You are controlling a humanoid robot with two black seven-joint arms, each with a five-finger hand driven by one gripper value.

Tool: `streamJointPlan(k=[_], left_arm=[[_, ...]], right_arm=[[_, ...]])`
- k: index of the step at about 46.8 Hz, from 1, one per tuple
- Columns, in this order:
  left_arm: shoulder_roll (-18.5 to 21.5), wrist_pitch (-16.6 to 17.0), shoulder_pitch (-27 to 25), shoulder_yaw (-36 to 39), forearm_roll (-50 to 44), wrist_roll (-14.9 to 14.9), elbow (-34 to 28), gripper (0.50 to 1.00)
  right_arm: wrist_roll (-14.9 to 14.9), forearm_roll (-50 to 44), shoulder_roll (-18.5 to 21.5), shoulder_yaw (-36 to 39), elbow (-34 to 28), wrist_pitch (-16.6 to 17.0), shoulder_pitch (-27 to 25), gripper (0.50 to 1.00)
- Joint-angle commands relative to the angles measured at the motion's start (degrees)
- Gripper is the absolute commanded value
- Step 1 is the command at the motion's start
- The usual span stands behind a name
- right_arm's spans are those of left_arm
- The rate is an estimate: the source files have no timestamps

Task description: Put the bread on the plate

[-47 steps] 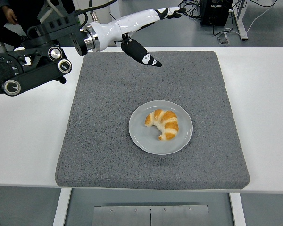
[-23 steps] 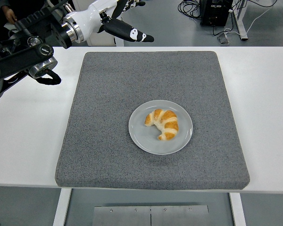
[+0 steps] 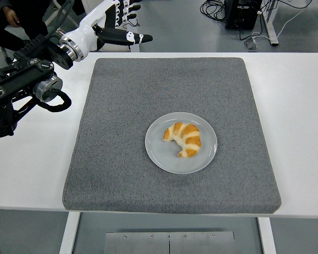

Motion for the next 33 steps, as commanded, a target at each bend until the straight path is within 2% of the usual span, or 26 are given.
streamJointPlan(k=[1,11,16,29,33], left_arm=[[-1.34,-0.08,1.08,-0.41,-2.06,-0.17,2.78,0.975],[-5.65,-1.31,3.89,-5.50,-6.46,-0.60,9.20,0.975],[-7.67,-3.68,4.60,-7.44,-6.64,-0.69,12.80,0.975],[-14.08,-10.36,5.57,-15.26,-7.95,-2.36,26.78,0.975],[-15.58,-11.15,5.57,-15.09,-10.15,-2.10,28.98,0.975]], right_arm=[[-0.01,0.00,0.00,0.00,0.00,0.00,-0.01,1.000],[-0.01,0.00,0.00,0.00,0.00,0.00,-0.01,1.000],[-0.01,0.00,0.00,0.00,0.00,0.00,-0.01,1.000],[-0.01,0.00,0.00,0.00,0.00,0.00,-0.01,1.000],[-0.01,0.00,0.00,0.00,0.00,0.00,-0.01,1.000]])
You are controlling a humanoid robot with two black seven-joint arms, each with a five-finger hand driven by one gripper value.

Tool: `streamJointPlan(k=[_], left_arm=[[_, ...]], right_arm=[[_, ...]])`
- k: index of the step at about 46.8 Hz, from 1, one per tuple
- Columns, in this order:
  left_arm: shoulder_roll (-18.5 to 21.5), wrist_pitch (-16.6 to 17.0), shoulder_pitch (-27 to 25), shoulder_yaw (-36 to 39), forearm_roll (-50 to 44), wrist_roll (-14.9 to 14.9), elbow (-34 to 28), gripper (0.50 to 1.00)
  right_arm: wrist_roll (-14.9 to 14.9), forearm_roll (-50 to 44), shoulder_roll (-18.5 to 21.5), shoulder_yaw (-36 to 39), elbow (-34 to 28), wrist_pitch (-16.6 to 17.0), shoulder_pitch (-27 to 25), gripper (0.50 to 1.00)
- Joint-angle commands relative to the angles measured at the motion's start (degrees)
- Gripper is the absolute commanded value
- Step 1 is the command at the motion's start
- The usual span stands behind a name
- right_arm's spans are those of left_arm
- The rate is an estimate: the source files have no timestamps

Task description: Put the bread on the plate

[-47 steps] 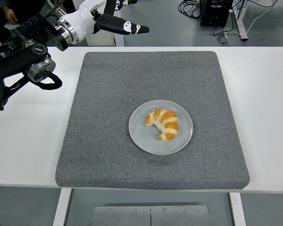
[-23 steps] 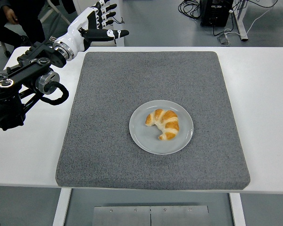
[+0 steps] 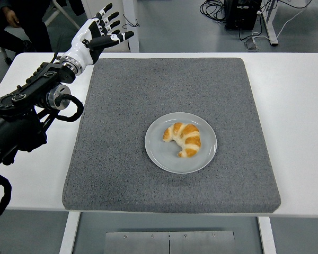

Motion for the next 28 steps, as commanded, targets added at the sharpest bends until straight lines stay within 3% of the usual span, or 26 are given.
streamJointPlan(k=[1,10,28], left_arm=[[-1.16,-0.62,-0.07,0.12,-1.76,0.45,2.00,0.977],[-2.66,-0.62,0.11,-0.58,-2.64,0.81,4.64,0.975],[-1.69,-0.97,1.43,-0.41,-5.63,0.28,7.45,0.975]], right_arm=[[0.00,0.00,0.00,0.00,0.00,0.00,0.00,1.000],[0.00,0.00,0.00,0.00,0.00,0.00,0.00,1.000],[0.00,0.00,0.00,0.09,0.61,0.17,0.00,1.000]])
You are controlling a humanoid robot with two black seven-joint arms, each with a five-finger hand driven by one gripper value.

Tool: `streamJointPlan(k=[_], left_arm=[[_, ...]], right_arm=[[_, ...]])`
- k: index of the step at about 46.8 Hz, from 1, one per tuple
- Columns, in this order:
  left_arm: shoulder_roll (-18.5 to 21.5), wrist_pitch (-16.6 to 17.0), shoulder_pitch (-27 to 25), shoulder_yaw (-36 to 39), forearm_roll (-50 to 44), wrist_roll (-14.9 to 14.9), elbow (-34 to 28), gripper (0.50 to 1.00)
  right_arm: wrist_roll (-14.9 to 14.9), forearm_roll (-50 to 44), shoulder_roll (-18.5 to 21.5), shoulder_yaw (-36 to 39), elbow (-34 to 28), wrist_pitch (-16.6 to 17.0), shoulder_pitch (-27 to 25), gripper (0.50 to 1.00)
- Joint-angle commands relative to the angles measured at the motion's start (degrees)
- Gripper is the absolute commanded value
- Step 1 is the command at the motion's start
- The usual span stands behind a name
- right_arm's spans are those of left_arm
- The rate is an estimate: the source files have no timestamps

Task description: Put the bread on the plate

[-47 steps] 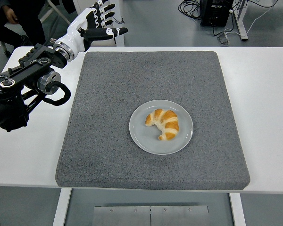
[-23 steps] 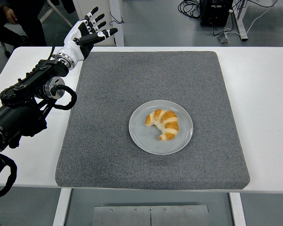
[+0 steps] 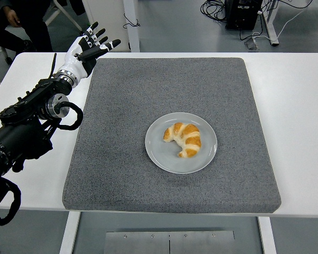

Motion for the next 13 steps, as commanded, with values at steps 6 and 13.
streamJointPlan(k=[6,13], left_arm=[[1.30,-0.10,0.11,0.10,0.07,-0.02,0.22,0.975],[1.39,-0.10,0.11,0.28,0.07,-0.02,0.22,0.975]], right_arm=[[0.00,0.00,0.00,0.17,0.70,0.13,0.00,1.000],[0.00,-0.09,0.00,-0.17,0.61,-0.14,0.00,1.000]])
